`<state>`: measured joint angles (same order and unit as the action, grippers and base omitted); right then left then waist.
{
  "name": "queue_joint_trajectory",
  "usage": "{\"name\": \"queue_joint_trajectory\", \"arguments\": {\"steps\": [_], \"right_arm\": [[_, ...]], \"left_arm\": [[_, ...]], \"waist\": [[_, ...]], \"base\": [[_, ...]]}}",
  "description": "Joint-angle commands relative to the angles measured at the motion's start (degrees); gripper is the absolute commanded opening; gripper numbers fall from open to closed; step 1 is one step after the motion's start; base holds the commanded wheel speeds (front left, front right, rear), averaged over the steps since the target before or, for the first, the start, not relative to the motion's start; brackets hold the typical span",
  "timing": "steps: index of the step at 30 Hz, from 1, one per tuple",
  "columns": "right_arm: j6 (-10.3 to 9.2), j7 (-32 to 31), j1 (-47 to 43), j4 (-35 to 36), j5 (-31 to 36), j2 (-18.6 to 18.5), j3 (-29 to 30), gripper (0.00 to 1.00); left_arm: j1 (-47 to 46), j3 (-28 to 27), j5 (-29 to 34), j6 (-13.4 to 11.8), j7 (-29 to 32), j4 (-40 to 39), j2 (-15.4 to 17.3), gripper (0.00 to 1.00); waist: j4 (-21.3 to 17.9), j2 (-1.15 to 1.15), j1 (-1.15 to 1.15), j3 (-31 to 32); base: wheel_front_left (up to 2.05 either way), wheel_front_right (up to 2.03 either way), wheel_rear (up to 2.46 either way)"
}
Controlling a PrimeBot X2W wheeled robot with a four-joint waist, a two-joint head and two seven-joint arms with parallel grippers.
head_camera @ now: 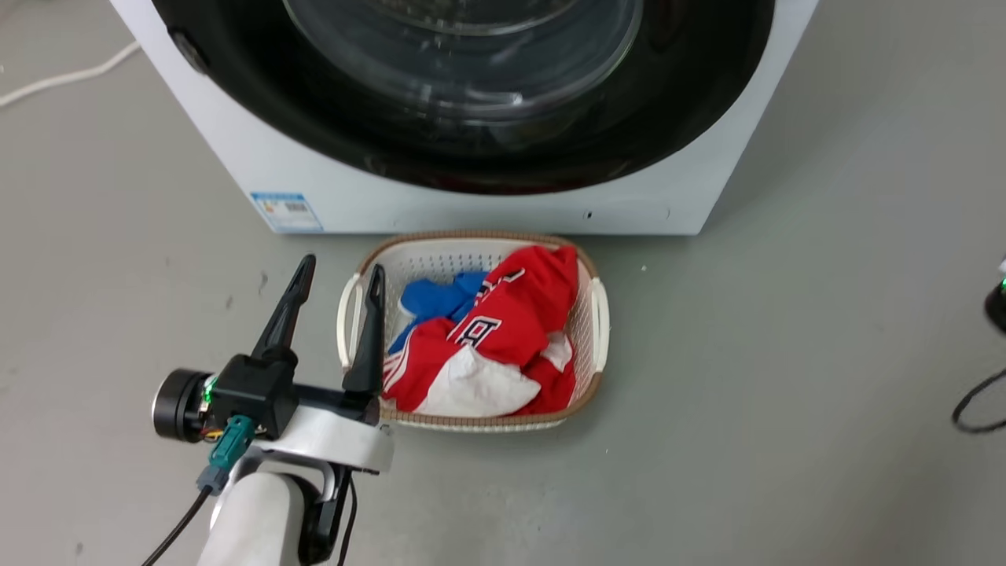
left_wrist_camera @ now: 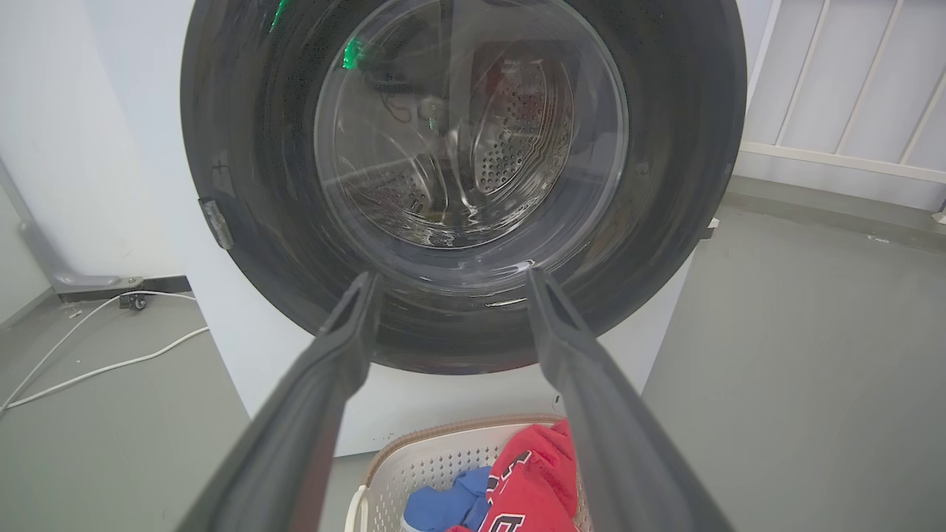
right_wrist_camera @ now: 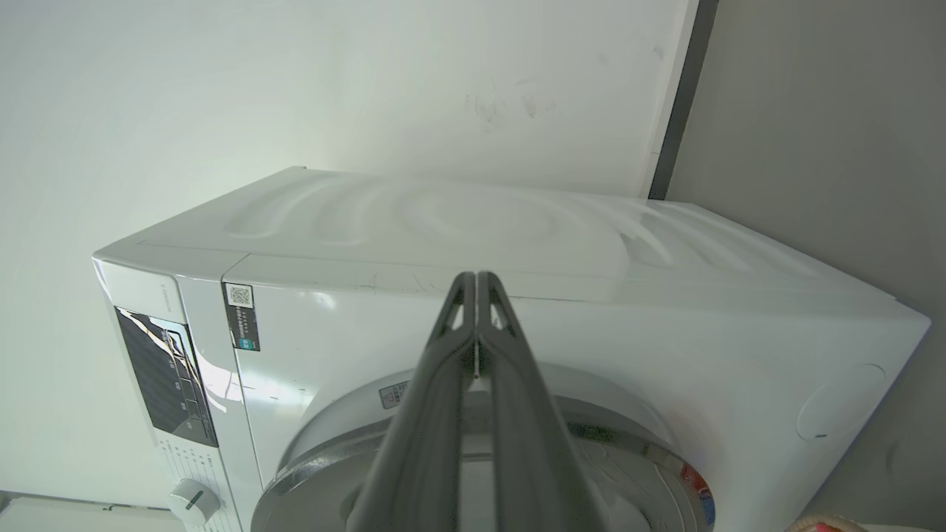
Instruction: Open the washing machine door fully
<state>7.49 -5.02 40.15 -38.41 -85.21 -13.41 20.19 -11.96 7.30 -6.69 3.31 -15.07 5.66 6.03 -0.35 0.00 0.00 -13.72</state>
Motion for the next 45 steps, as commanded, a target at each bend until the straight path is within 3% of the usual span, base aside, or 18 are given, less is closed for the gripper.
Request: {"name": "queue_joint_trajectory", "arguments": {"steps": [1,7,14,23,34,45], "right_arm": [[0.01,-1.03,3.69,-3.01,0.55,-1.93,-0.26,0.00],[0.01,-8.05,16.14,-12.25,2.61,-6.77,-3.37,0.00],[0.01,-18.15,27.80,-19.69,8.71,-9.62,-10.40,0.00],[0.01,-24.47,38.26,-24.59,14.61,-7.59,-15.81,0.00],[0.01,-30.02,41.65,-24.97,16.19,-5.50,-17.54,0.00],[0.01,-39.95,37.23,-24.37,14.40,-6.26,-16.77,0.00]], "left_arm": [[-1.40,0.34,0.45,0.00,-0.15,-0.63,-0.33,1.00],[-3.76,0.88,1.02,0.21,-0.15,-3.04,-0.97,1.00],[-5.45,1.34,1.33,0.19,-0.15,-4.91,-1.65,1.00],[-7.54,1.88,1.01,0.16,-0.15,-5.58,-2.30,1.00],[-9.11,1.92,0.96,0.32,-0.15,-5.79,-2.74,1.00],[-9.01,2.49,1.32,0.69,-0.14,-4.47,-2.94,1.00]], "waist": [[1.65,0.00,0.00,-3.46],[3.47,0.00,0.00,-7.48],[4.98,0.00,0.00,-10.83],[6.65,0.00,0.00,-14.91],[7.63,0.00,0.00,-17.95],[6.96,0.00,0.00,-16.49]], "base": [[0.00,0.00,0.00],[0.00,0.00,0.00],[0.00,0.00,0.00],[0.00,0.00,0.00],[0.00,0.00,0.00],[0.00,0.00,0.00]]}}
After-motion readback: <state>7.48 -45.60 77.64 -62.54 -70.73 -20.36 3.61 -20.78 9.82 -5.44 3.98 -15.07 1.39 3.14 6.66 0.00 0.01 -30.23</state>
